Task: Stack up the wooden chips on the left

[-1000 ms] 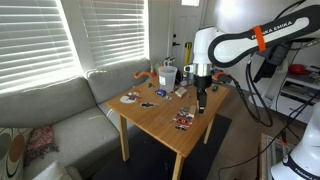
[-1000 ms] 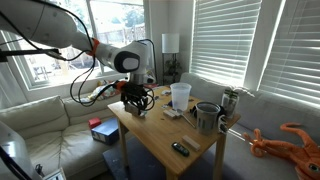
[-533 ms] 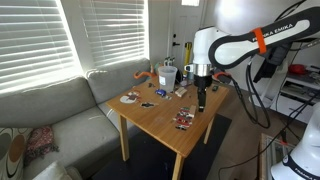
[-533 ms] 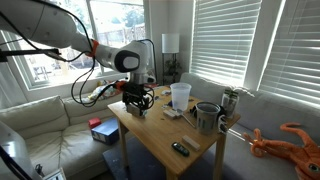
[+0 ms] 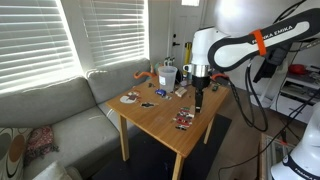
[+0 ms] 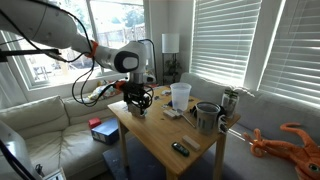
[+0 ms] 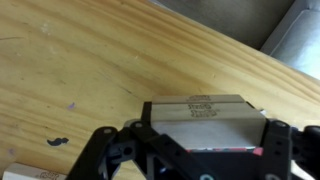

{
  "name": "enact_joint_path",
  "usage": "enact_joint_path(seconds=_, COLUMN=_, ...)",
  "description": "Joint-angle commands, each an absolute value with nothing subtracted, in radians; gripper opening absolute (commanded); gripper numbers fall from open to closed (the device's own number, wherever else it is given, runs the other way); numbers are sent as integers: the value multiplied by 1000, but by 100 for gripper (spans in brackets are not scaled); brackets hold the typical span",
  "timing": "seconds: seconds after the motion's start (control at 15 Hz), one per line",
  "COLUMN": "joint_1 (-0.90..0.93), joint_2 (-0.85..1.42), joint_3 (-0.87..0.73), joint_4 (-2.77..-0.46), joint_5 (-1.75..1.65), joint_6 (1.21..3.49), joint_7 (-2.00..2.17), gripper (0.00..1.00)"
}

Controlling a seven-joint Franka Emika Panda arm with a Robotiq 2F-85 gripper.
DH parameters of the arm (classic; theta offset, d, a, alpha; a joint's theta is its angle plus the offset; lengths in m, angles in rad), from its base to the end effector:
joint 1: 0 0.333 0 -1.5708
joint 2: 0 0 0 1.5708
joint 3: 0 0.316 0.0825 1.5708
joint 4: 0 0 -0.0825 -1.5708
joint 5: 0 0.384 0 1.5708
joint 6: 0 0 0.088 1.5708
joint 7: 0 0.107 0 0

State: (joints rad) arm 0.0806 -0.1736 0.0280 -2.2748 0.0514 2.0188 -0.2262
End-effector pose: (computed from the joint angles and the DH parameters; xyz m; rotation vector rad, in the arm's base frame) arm 0.4754 0.0551 0.4215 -3.0567 -0.4776 0.1236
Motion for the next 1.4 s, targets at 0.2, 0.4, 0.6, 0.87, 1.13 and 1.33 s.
enact_joint_path(seconds=0.2, joint_1=78, joint_2=-159, joint_3=46, joint_4=-2275, joint_5=-3, joint_6=2089, joint_7=-187, gripper=59)
enact_joint_path(seconds=0.4, joint_1=81, joint_2=-156, joint_3=44, joint_4=-2276, joint_5=20, joint_6=2114, joint_7=-199, gripper=59)
enact_joint_path(seconds=0.6, joint_1=83, joint_2=-154, joint_3=44, joint_4=-2279, joint_5=28, joint_6=2116, joint_7=-196, gripper=59)
enact_joint_path(seconds=0.87, joint_1=82, joint_2=-154, joint_3=47, joint_4=-2286, joint_5=26, joint_6=2112, joint_7=-180, gripper=59)
enact_joint_path(seconds=1.13, joint_1=82, joint_2=-155, joint_3=46, joint_4=-2293, joint_5=38, joint_6=2128, joint_7=-166, gripper=59)
enact_joint_path(seconds=1.33, joint_1=82, joint_2=-155, joint_3=48, joint_4=-2297, joint_5=41, joint_6=2140, joint_7=-148, gripper=59)
